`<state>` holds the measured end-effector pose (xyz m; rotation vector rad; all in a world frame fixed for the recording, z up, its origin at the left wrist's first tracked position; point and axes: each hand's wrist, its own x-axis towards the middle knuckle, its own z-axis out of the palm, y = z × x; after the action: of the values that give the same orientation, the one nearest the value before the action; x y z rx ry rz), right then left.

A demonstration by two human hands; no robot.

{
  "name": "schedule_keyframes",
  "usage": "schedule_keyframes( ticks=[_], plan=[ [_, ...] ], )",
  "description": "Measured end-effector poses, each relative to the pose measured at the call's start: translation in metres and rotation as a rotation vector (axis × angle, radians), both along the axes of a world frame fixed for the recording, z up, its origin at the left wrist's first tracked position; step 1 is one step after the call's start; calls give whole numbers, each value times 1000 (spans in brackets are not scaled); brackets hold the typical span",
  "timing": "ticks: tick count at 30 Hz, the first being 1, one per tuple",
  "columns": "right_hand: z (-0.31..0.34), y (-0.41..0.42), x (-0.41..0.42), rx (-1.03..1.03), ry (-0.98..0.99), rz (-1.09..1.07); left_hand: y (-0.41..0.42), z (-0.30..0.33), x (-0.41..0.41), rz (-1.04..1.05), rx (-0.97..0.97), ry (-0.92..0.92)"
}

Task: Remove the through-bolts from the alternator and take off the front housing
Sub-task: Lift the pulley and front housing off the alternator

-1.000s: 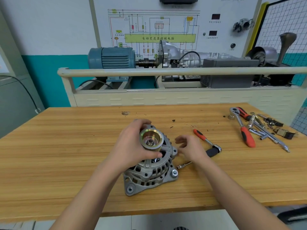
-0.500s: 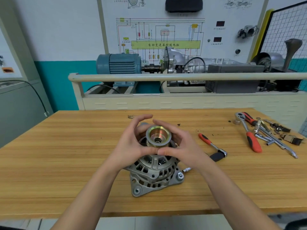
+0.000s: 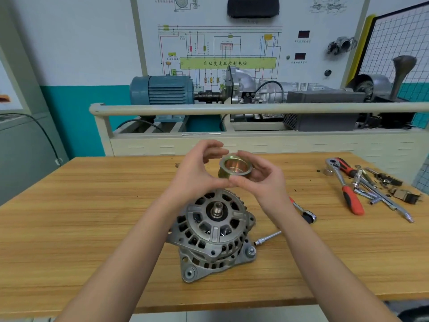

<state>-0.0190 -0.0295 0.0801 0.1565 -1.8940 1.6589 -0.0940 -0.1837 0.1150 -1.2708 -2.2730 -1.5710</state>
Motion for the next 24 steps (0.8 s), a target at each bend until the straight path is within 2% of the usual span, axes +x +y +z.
schedule_keyframes(
  ticks=[2,6,13,18,22,24],
  plan=[
    [-4,11,-11,-34,-58,-92,16,4,-11,-17,-118,6],
    [-28,39,-33,130,-219,-217,38,3,-37,-45,-480,-15],
    [-88,67,-70,328,-518,-353,36,-5,-75,-80,-788,-91],
    [-103,70,-80,410,-534,-374,33,-12,-79,-113,-723,-160],
    [-97,65,-77,448,-585,-331,26,-15,-76,-51,-617,-179],
    [-88,59,-70,436,-552,-307,15,-17,-73,7,-520,-186]
  ],
)
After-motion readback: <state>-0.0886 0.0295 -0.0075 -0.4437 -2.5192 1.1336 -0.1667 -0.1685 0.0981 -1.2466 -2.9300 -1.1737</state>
